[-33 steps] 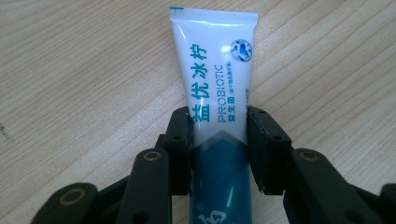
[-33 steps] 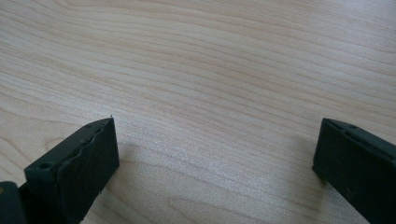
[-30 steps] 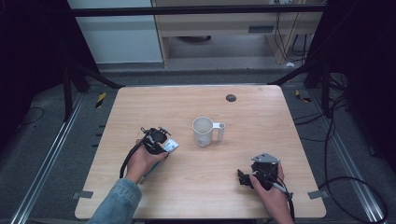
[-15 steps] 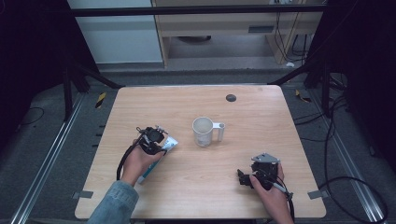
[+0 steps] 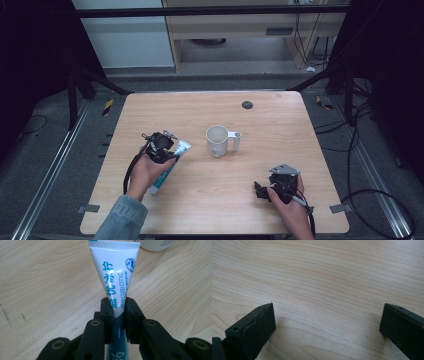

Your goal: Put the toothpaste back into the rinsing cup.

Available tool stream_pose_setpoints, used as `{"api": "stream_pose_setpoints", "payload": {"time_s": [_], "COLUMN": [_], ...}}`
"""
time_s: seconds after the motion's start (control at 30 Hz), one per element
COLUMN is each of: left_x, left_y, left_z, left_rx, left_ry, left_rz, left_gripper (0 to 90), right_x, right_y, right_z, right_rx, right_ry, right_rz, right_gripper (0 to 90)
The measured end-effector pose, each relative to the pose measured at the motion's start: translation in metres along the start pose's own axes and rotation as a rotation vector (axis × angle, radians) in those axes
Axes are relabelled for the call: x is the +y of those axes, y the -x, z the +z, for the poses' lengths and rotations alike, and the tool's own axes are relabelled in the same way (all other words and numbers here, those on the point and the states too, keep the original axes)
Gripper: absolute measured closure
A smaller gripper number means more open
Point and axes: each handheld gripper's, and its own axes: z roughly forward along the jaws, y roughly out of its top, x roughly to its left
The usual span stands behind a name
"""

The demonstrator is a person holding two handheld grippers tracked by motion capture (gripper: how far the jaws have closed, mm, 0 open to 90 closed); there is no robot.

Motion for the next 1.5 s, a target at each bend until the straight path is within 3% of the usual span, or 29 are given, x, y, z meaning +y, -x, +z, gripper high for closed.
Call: {"api": "stream_pose_setpoints", "payload": {"time_s": [0.47, 0.83, 0.97, 1.5], "left_x": [0.010, 0.022, 0.025, 0.045], "left_y": [0.017, 0.049, 0.057, 0.097], "left_z": [-0.020, -0.032, -0.030, -0.032], "left_rx": [-0.004, -0.019, -0.027, -0.063], "left_ry": [0.061, 0.099, 0.114, 0.157], "left_rz": [0.026, 0.075, 0.075, 0.144], "left_gripper": [78.5, 78.6, 78.6, 78.6], "right_x": [0.000, 0.000, 0.000, 0.000], "right_y": [0.000, 0.000, 0.000, 0.000], "right_z": [0.000, 0.000, 0.000, 0.000], "right_rx": [0.000, 0.000, 0.000, 0.004], "right_ry": [0.000, 0.000, 0.000, -0.002], "right_rz": [0.001, 0.000, 0.000, 0.005], "right_gripper": [0.4, 0.4, 0.4, 0.4]}}
